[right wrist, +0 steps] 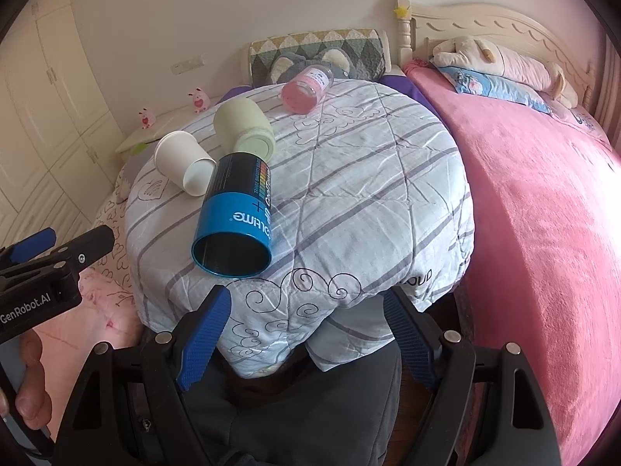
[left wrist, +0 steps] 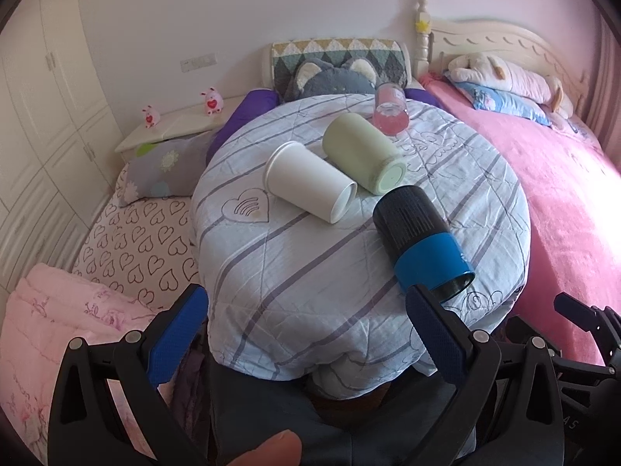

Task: Flip cup upright
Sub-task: 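Carry the black-and-blue cup toward the left tool, then grasp the black-and-blue cup with the left tool while the right tool holds it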

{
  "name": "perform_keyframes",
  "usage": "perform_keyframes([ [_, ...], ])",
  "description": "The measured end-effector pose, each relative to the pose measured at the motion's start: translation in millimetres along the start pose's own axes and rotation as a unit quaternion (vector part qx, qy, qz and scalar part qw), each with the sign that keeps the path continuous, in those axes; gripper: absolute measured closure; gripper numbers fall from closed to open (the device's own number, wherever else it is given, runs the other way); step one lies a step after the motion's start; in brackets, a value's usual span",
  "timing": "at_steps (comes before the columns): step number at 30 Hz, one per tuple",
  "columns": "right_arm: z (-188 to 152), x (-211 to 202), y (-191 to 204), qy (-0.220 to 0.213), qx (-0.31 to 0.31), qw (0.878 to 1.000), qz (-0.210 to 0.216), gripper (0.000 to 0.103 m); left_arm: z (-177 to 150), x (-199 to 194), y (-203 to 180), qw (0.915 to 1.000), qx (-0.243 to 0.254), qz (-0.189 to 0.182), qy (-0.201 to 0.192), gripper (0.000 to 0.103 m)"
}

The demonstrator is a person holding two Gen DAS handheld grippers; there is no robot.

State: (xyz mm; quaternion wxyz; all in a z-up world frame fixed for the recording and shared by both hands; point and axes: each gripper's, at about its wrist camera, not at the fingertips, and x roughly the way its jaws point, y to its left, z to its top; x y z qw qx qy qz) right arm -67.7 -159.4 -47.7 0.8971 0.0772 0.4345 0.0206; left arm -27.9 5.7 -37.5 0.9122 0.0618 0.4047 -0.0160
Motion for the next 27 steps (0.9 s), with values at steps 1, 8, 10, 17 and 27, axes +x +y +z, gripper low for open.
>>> perform_keyframes([
  [1, 0, 1, -1, 0.001, 0.002, 1.0, -0.001, 0.021, 3, 1, -1, 1.0, 0.005, 0.0, -0.003, 0.0],
  [8, 5, 6, -8, 0.01, 0.019, 1.0, -0.01, 0.021, 23, 16, -10, 0.9962, 0.086, -0.012, -0.008, 0.0],
  [10, 8, 8, -10, 0.011, 0.026, 1.0, -0.013, 0.021, 27, 21, -13, 0.9936, 0.106, -0.041, 0.002, 0.0],
  [17, 22, 14, -8, 0.025, 0.036, 0.999, -0.027, 0.021, 39, 32, -27, 0.9746, 0.207, -0.086, 0.0, 0.0],
  [27, 38, 24, -10, 0.052, 0.066, 0.996, -0.041, 0.021, 59, 48, -43, 0.8704, 0.464, -0.165, -0.017, 0.0],
])
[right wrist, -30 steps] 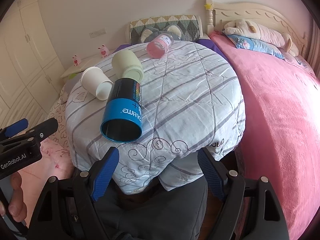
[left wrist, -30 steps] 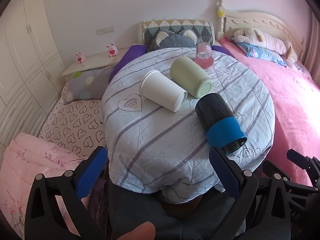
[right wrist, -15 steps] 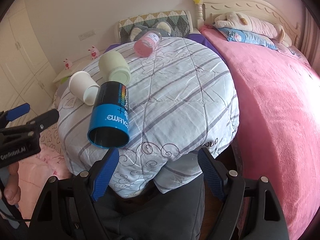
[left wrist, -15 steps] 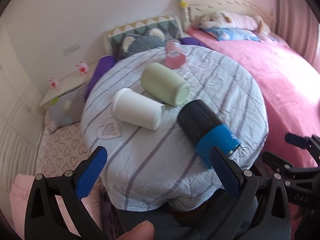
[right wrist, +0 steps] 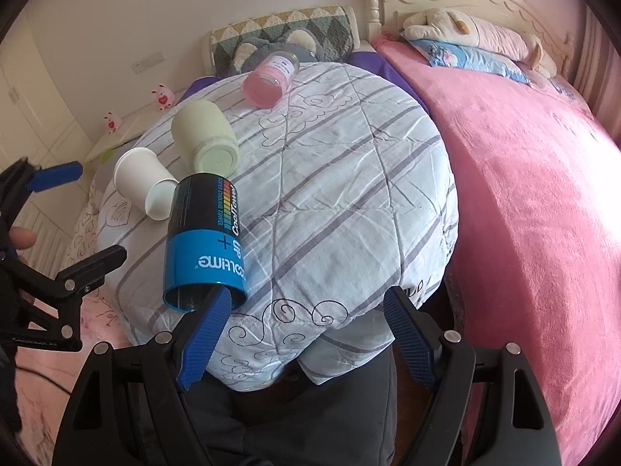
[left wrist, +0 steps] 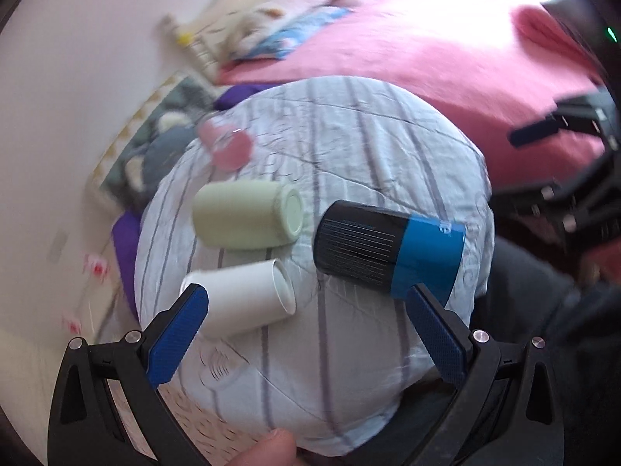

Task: Flip cup upright
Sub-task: 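Grasp the black-and-blue cup with the left tool while the right tool holds it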

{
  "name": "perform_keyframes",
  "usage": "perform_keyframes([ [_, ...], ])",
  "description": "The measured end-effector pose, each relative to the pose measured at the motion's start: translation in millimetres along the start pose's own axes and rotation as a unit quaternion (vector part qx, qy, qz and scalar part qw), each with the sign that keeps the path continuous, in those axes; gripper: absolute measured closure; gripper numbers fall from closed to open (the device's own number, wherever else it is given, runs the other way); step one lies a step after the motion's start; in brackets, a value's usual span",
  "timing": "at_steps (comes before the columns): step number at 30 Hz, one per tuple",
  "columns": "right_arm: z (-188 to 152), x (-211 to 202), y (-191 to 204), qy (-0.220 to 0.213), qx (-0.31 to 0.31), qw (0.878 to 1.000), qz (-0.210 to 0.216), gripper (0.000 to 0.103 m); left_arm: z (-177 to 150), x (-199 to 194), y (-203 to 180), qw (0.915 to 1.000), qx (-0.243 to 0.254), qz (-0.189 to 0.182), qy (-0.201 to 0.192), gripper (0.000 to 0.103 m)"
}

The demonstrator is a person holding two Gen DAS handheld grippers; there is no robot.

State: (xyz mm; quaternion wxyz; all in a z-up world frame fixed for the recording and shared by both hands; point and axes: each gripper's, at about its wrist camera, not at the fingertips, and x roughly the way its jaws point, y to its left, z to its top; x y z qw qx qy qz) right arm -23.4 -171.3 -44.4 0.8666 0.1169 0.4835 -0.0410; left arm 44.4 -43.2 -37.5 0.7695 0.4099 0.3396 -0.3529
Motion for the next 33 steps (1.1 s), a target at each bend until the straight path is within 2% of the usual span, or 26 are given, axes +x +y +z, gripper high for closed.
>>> perform_keyframes([
  [3, 2, 5, -3, 0.006, 0.023, 1.0, -0.005, 0.021, 7, 7, 0, 0.9956, 0.085, -0.038, 0.003, 0.0],
  [5, 4, 8, -4, 0.009, 0.038, 0.999, -0.003, 0.021, 12, 14, -3, 0.9878, 0.143, -0.062, 0.005, 0.0],
  [9, 11, 12, -2, 0.01, 0.055, 0.998, -0.01, 0.021, 23, 23, -11, 0.9668, 0.236, -0.098, 0.0, 0.0],
  [11, 15, 13, 0, 0.009, 0.056, 0.998, -0.011, 0.021, 27, 24, -13, 0.9532, 0.278, -0.119, -0.007, 0.0],
  [14, 22, 13, 1, 0.008, 0.053, 0.998, -0.017, 0.021, 32, 28, -15, 0.9294, 0.338, -0.148, -0.01, 0.0],
  [15, 24, 13, 0, 0.007, 0.053, 0.998, -0.02, 0.021, 32, 29, -14, 0.9239, 0.351, -0.153, -0.009, 0.0],
  [16, 26, 13, -1, 0.006, 0.055, 0.998, -0.024, 0.021, 33, 32, -15, 0.9126, 0.376, -0.161, -0.006, 0.0],
  [18, 28, 13, -4, 0.005, 0.06, 0.998, -0.027, 0.021, 34, 38, -17, 0.8976, 0.408, -0.166, -0.004, 0.0],
  [19, 28, 14, -5, 0.006, 0.063, 0.998, -0.027, 0.021, 34, 42, -19, 0.8847, 0.433, -0.173, -0.001, 0.0],
  [23, 29, 18, -13, 0.011, 0.074, 0.997, -0.027, 0.021, 36, 49, -27, 0.85, 0.49, -0.193, 0.006, 0.0],
  [26, 29, 20, -20, 0.015, 0.083, 0.996, -0.031, 0.021, 36, 50, -35, 0.819, 0.531, -0.216, 0.012, 0.0],
  [27, 29, 21, -21, 0.017, 0.086, 0.996, -0.03, 0.021, 36, 49, -37, 0.8135, 0.538, -0.22, 0.014, 0.0],
  [29, 29, 22, -24, 0.019, 0.089, 0.995, -0.028, 0.021, 36, 49, -44, 0.7953, 0.561, -0.228, 0.019, 0.0],
  [33, 29, 26, -30, 0.024, 0.093, 0.995, -0.026, 0.021, 33, 51, -54, 0.7712, 0.593, -0.23, 0.023, 0.0],
])
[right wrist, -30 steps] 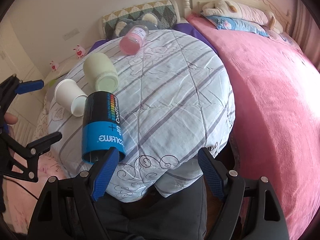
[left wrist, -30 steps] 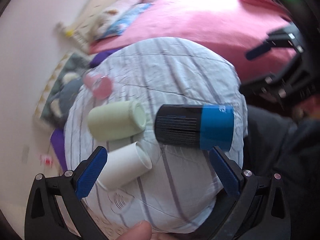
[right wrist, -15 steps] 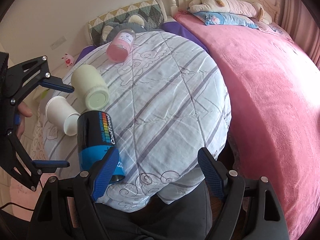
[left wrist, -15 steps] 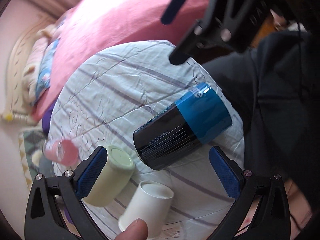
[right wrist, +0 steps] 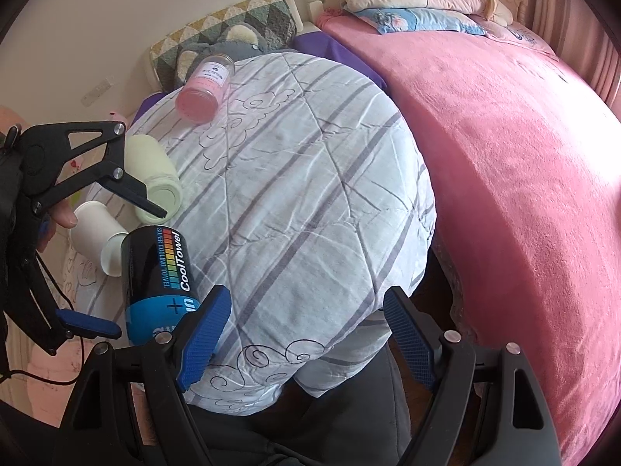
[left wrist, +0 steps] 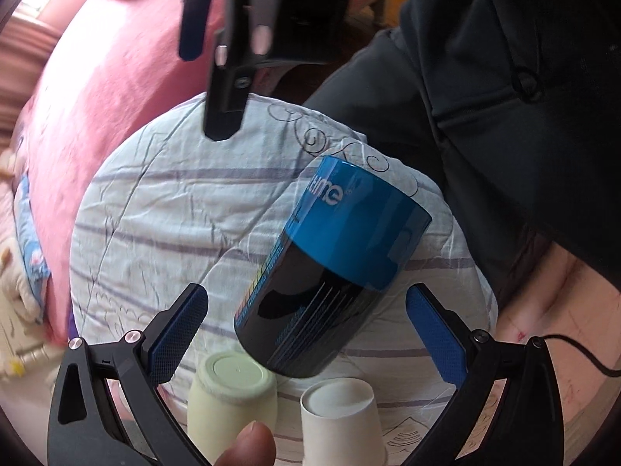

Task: Flip cup upright
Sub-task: 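Grasp the black-and-blue cup with the left tool while the right tool holds it, then rotate the black-and-blue cup upright with the left tool, opening upward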

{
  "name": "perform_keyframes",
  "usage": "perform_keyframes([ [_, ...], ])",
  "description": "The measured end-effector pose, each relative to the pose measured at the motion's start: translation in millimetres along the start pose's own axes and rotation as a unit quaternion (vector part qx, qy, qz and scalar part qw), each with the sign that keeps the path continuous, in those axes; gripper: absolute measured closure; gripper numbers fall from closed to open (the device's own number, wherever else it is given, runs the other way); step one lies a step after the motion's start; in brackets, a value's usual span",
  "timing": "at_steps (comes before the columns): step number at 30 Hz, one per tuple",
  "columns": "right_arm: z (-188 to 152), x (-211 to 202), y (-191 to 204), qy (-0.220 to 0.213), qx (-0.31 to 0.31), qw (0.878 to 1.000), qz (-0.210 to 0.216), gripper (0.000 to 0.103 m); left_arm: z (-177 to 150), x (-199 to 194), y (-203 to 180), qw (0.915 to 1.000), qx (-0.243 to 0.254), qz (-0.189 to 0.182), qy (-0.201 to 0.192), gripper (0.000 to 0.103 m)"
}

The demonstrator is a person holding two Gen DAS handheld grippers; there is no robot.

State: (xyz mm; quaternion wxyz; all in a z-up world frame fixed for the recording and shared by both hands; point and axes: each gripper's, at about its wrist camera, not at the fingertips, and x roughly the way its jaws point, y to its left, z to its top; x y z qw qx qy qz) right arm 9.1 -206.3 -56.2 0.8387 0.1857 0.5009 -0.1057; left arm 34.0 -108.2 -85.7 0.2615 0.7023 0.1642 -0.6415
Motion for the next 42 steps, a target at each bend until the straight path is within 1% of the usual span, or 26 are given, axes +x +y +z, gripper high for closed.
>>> perform_keyframes([
  [1, 0, 0, -2, 0.0, 0.001, 1.0, 0.0, 0.021, 2, 2, -2, 0.9999, 0.012, -0.003, 0.003, 0.0],
  [5, 1, 2, -11, 0.001, 0.011, 1.0, 0.0, 0.021, 7, 10, -3, 0.9993, 0.034, -0.011, 0.009, 0.0],
  [8, 1, 5, -17, 0.004, 0.018, 1.0, 0.0, 0.021, 8, 16, -6, 0.9985, 0.053, 0.004, 0.012, 0.0],
  [12, 1, 10, -22, 0.011, 0.023, 1.0, 0.004, 0.021, 11, 17, -9, 0.9972, 0.075, 0.007, 0.006, 0.0],
  [15, 2, 13, -26, 0.013, 0.025, 1.0, 0.005, 0.021, 13, 19, -7, 0.9969, 0.079, -0.005, 0.001, 0.0],
  [19, 3, 16, -30, 0.016, 0.029, 0.999, 0.007, 0.021, 12, 24, -4, 0.9967, 0.074, -0.032, -0.003, 0.002],
  [21, 3, 18, -34, 0.018, 0.033, 0.999, 0.007, 0.021, 13, 24, -1, 0.9963, 0.075, -0.042, -0.001, 0.011],
  [22, 3, 19, -35, 0.018, 0.034, 0.999, 0.007, 0.021, 13, 25, -1, 0.9959, 0.077, -0.047, -0.001, 0.013],
  [23, 3, 20, -36, 0.019, 0.036, 0.999, 0.007, 0.021, 14, 26, -1, 0.9957, 0.077, -0.052, -0.001, 0.02],
  [24, 3, 21, -37, 0.02, 0.037, 0.999, 0.007, 0.021, 15, 27, -1, 0.9955, 0.076, -0.057, -0.002, 0.03],
  [25, 3, 21, -38, 0.021, 0.038, 0.999, 0.008, 0.021, 15, 29, 0, 0.9953, 0.074, -0.063, -0.001, 0.034],
  [32, 3, 25, -39, 0.025, 0.039, 0.999, 0.011, 0.021, 14, 30, 9, 0.9963, 0.045, -0.073, -0.008, 0.034],
  [37, 2, 26, -39, 0.026, 0.039, 0.999, 0.015, 0.021, 12, 29, 24, 0.9962, -0.021, -0.082, -0.02, 0.034],
  [39, 2, 26, -40, 0.026, 0.039, 0.999, 0.017, 0.021, 10, 29, 30, 0.9953, -0.049, -0.079, -0.026, 0.034],
  [42, 3, 26, -39, 0.025, 0.037, 0.999, 0.021, 0.021, 6, 27, 35, 0.9939, -0.079, -0.071, -0.03, 0.034],
])
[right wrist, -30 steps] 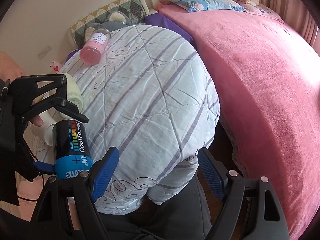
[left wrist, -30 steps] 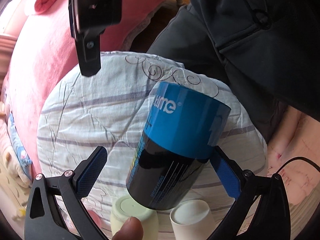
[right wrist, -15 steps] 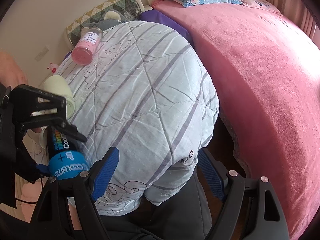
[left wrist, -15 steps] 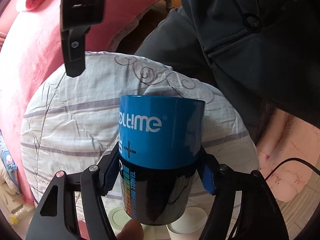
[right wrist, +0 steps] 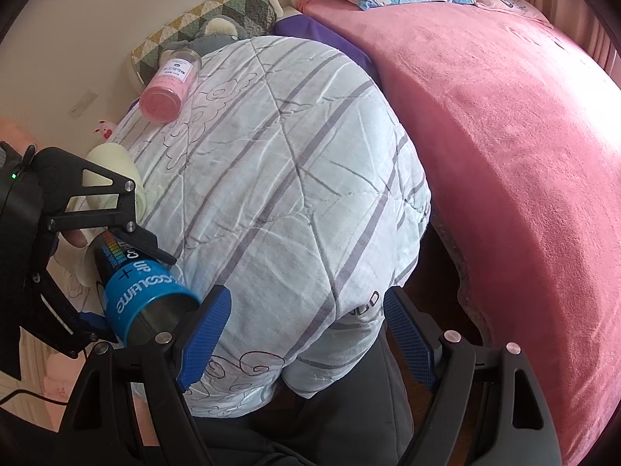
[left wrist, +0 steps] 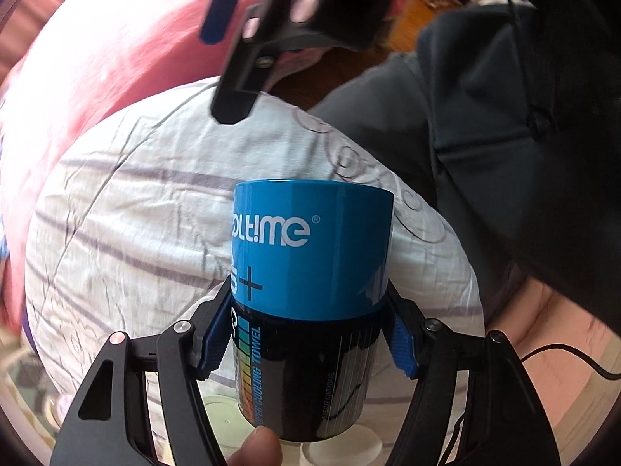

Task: Flip cup upright
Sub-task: 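Rotate the black-and-blue cup upright with the left tool, opening upward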

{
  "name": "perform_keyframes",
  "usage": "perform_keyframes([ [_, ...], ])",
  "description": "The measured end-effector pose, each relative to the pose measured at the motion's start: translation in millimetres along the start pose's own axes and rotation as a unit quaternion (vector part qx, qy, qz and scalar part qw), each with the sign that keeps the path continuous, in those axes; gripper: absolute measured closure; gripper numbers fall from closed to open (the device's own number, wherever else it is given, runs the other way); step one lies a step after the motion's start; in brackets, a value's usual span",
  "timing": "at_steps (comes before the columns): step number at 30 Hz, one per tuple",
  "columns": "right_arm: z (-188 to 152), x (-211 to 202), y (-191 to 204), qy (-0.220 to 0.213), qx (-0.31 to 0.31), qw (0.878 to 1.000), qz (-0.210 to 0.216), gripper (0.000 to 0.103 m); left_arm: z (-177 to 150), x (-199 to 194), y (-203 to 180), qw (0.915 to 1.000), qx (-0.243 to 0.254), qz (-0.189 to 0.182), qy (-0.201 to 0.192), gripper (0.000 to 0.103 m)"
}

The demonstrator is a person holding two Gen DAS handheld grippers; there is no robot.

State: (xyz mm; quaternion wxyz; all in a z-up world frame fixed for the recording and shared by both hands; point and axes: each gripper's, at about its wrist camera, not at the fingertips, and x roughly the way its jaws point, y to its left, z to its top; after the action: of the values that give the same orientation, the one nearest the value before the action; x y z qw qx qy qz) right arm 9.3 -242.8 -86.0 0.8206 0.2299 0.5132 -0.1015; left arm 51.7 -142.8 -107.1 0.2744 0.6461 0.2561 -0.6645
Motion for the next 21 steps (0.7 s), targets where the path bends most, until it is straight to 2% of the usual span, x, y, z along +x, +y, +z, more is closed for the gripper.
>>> perform_keyframes([
  [5, 1, -2, 0, -0.004, -0.003, 1.0, 0.005, 0.021, -4, -4, 7, 0.9982, -0.055, 0.022, -0.01, 0.035],
  [11, 4, -5, -1, -0.008, -0.008, 1.0, 0.012, 0.021, -16, -13, 22, 0.9897, -0.131, 0.052, -0.027, 0.035],
  [15, 8, -8, 0, -0.013, -0.011, 1.0, 0.016, 0.021, -27, -20, 31, 0.9782, -0.191, 0.07, -0.043, 0.035],
  [21, 16, -11, 6, -0.02, -0.026, 0.999, 0.02, 0.021, -47, -30, 38, 0.954, -0.279, 0.093, -0.06, 0.035],
])
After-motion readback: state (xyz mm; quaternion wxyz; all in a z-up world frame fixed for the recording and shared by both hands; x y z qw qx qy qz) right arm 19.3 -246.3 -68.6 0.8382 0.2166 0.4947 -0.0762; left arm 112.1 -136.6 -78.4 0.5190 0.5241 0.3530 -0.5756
